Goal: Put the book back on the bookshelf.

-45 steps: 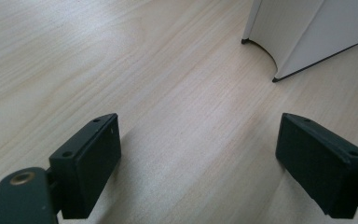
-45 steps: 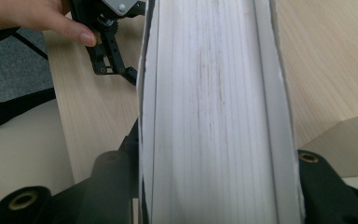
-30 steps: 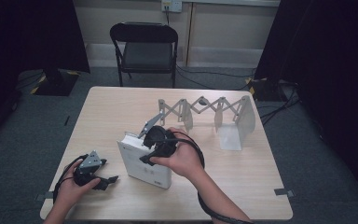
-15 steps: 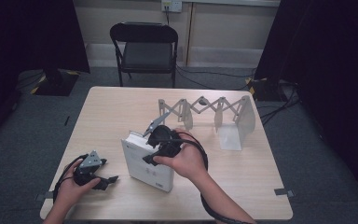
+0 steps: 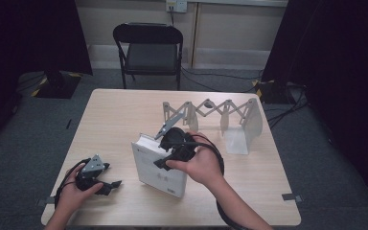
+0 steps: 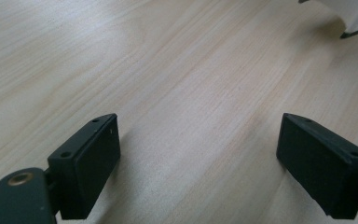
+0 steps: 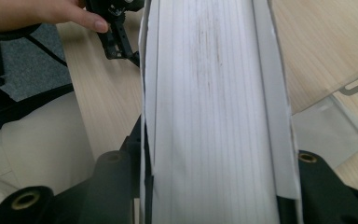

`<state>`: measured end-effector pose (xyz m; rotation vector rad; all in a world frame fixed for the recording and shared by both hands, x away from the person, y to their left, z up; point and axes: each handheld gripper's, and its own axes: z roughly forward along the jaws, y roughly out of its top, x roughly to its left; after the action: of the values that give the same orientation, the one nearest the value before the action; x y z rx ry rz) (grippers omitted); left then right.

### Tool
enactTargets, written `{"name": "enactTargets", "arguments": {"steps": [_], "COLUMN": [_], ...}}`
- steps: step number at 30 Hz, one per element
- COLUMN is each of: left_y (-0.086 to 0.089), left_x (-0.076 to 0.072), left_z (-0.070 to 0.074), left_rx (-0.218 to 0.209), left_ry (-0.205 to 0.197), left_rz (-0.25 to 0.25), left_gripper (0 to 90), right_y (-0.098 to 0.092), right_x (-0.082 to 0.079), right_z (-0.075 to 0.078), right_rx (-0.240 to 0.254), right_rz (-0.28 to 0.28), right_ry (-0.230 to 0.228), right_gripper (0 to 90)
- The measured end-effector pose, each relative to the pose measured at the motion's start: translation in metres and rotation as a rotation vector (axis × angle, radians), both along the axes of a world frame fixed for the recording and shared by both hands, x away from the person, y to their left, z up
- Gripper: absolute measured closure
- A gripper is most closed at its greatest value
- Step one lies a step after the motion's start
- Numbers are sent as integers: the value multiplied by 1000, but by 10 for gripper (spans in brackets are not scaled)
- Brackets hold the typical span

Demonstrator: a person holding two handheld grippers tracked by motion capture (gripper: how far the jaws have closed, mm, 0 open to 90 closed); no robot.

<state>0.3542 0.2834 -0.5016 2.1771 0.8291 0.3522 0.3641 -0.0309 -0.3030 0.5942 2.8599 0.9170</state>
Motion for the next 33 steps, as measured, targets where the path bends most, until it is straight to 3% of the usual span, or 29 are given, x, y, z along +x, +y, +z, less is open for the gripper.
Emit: {"name": "enactTargets", "arguments": {"steps": [33], "left_y": [-1], "left_x": [1], "left_z": [0], "left_rx": [10], "left_ry": [6], "left_rz": [-20], "left_gripper": [92], "right_y": [-41], "right_x": [-5], "right_z": [14], "right_rx": [15], "right_rz": [-59], "right_ry": [5], "right_gripper": [536]}}
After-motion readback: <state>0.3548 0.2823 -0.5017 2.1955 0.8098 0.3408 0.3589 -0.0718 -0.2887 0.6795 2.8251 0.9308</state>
